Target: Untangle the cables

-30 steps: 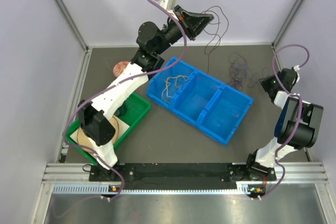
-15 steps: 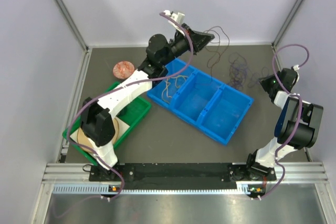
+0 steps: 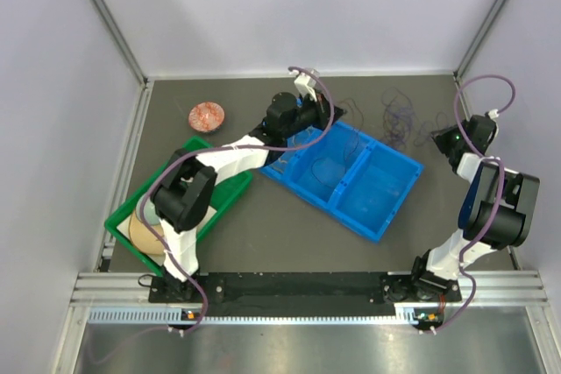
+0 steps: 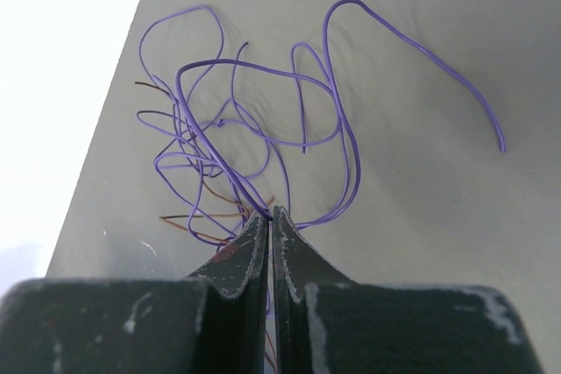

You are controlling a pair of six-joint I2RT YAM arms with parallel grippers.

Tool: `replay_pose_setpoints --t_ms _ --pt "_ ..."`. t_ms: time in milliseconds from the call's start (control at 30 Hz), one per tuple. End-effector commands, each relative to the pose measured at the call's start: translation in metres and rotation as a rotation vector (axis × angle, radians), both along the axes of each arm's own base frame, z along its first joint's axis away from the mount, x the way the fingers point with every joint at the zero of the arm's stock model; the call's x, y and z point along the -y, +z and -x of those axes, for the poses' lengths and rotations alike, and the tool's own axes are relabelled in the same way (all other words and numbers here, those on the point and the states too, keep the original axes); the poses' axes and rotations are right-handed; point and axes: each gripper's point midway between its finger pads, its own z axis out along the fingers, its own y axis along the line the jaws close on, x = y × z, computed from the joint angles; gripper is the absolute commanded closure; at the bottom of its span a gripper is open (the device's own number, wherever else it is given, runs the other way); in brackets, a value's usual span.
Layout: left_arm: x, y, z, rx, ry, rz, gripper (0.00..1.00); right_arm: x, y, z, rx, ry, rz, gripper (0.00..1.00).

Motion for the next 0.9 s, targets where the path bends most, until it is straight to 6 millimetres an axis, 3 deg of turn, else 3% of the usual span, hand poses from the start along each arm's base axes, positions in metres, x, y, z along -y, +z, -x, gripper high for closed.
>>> replay_pose_setpoints --t_ms 0,167,367,467,500,567,633,667,700,733,800,867 --pt "0.01 -0.012 0.002 -0.007 -0.048 0.03 1.0 0.001 0.015 -0.006 0.056 0.004 0.014 1.0" --pt "0.002 -0.028 0.011 -0.059 -0.043 0.021 1.0 0.002 0.019 -0.007 0.062 0.001 0.022 1.0" --pt "-0.018 -0.035 0.028 -0.079 -0.016 -0.032 0.97 -0.001 0.039 -0.009 0.1 0.017 0.024 1.0" --pt "-0.021 -0.046 0.036 -0.106 -0.038 -0.086 0.78 -0.002 0.058 -0.01 0.129 0.022 0.034 1.0" --pt "-0.019 -0.047 0.036 -0.107 -0.047 -0.095 0.63 -0.002 0.063 -0.01 0.138 0.023 0.034 1.0" --pt "-0.017 -0.055 0.039 -0.134 -0.068 -0.131 0.46 -0.004 0.077 -0.011 0.16 0.031 0.036 1.0" --pt "-0.016 -0.053 0.039 -0.142 -0.086 -0.159 0.25 -0.007 0.1 -0.013 0.199 0.045 0.058 1.0" --pt "-0.016 -0.048 0.04 -0.132 -0.089 -0.162 0.21 -0.008 0.108 -0.013 0.208 0.051 0.072 1.0" --pt "-0.016 -0.039 0.038 -0.117 -0.085 -0.164 0.08 -0.009 0.118 -0.011 0.219 0.055 0.082 1.0" --pt "-0.017 -0.035 0.037 -0.095 -0.081 -0.175 0.01 -0.011 0.132 -0.013 0.242 0.064 0.094 1.0" --pt "-0.021 -0.015 0.034 -0.054 -0.057 -0.176 0.01 -0.014 0.146 -0.011 0.253 0.082 0.11 1.0" --pt "-0.025 -0.004 0.032 -0.02 -0.044 -0.208 0.01 -0.019 0.175 -0.012 0.304 0.104 0.143 1.0"
